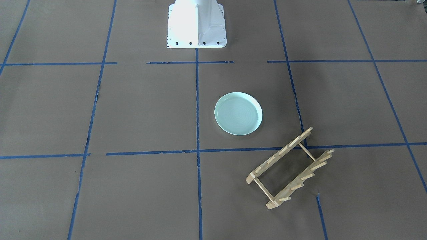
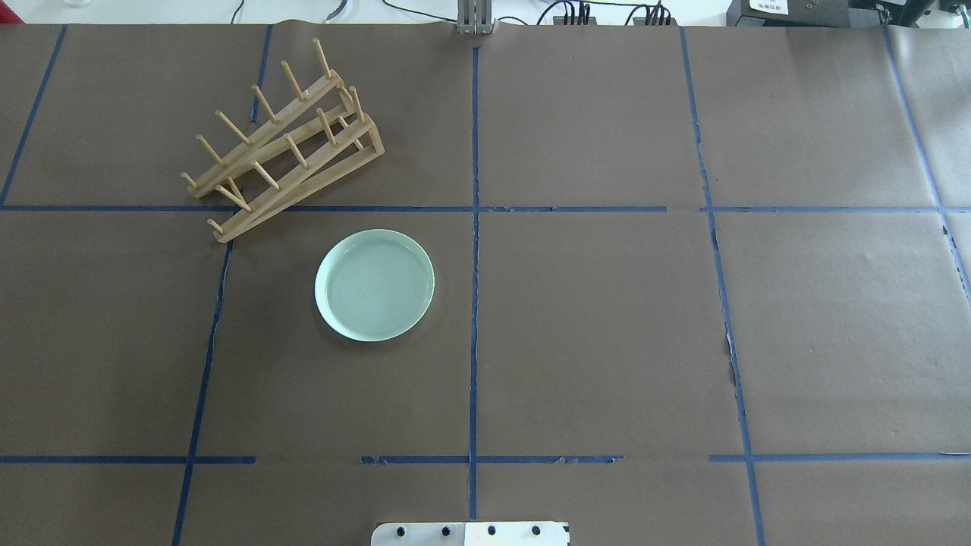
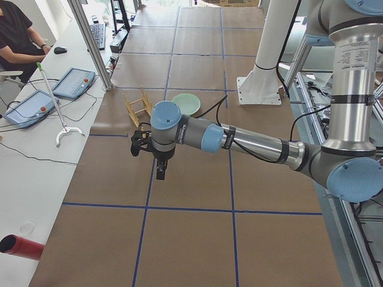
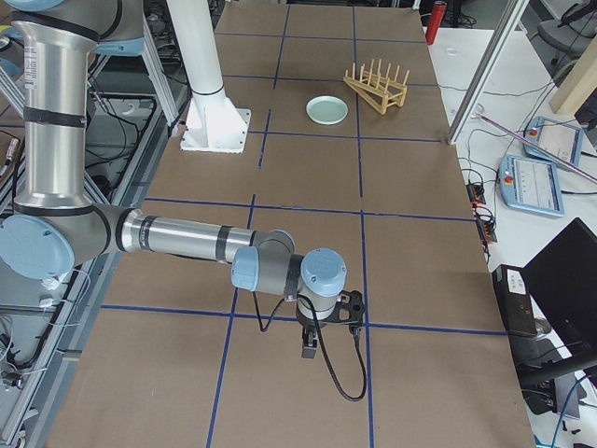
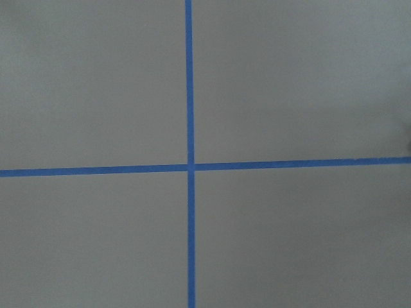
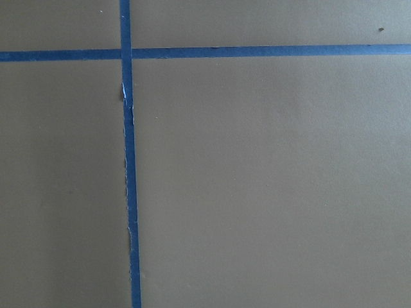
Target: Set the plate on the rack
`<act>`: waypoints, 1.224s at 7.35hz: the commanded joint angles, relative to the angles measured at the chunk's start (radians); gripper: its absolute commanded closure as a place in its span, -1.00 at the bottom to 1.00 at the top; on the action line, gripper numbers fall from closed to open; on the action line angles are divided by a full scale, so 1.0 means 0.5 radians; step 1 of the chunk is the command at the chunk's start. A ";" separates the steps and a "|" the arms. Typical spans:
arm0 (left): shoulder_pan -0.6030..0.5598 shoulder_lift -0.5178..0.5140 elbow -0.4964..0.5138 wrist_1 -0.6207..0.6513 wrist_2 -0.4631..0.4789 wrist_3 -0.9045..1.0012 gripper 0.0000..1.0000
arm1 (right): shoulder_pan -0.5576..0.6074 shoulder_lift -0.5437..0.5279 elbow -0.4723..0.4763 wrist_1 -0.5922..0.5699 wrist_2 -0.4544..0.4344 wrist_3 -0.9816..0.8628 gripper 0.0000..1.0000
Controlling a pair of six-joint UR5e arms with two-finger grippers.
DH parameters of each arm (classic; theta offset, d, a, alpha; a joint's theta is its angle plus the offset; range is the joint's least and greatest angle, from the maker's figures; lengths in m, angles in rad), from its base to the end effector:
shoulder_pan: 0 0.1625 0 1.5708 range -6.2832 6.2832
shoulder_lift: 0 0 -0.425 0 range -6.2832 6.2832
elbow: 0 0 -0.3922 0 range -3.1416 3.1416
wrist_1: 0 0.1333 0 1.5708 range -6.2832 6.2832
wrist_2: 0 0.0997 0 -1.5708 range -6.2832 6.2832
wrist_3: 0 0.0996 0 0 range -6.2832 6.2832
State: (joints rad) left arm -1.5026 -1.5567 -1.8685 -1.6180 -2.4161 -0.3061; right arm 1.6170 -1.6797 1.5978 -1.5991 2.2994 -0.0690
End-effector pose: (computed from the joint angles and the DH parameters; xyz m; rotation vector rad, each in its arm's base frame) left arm -0.0255 -0.4892 0.5078 0.1495 0.8801 -0.0821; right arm 0.0870 -0.4321 0.7019 -0.0632 -0.7327 0.0184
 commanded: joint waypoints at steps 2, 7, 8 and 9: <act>0.470 -0.450 -0.049 -0.001 -0.018 -0.934 -1.00 | 0.003 0.000 0.001 0.001 0.000 0.000 -1.00; 1.340 -1.153 -0.021 -0.010 0.400 -2.346 -1.00 | 0.003 0.000 0.001 0.001 0.000 0.000 -1.00; 1.601 -1.218 -0.003 -0.007 0.730 -2.564 -1.00 | 0.000 0.000 0.001 0.001 0.000 0.000 -1.00; 1.731 -1.240 0.034 -0.004 0.867 -2.621 -1.00 | 0.000 0.000 0.001 0.001 0.000 0.000 -1.00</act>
State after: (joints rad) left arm -0.7470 -2.1475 -1.8685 -1.6213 -2.1052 -1.5369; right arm 1.6173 -1.6797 1.5984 -1.5984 2.2994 -0.0690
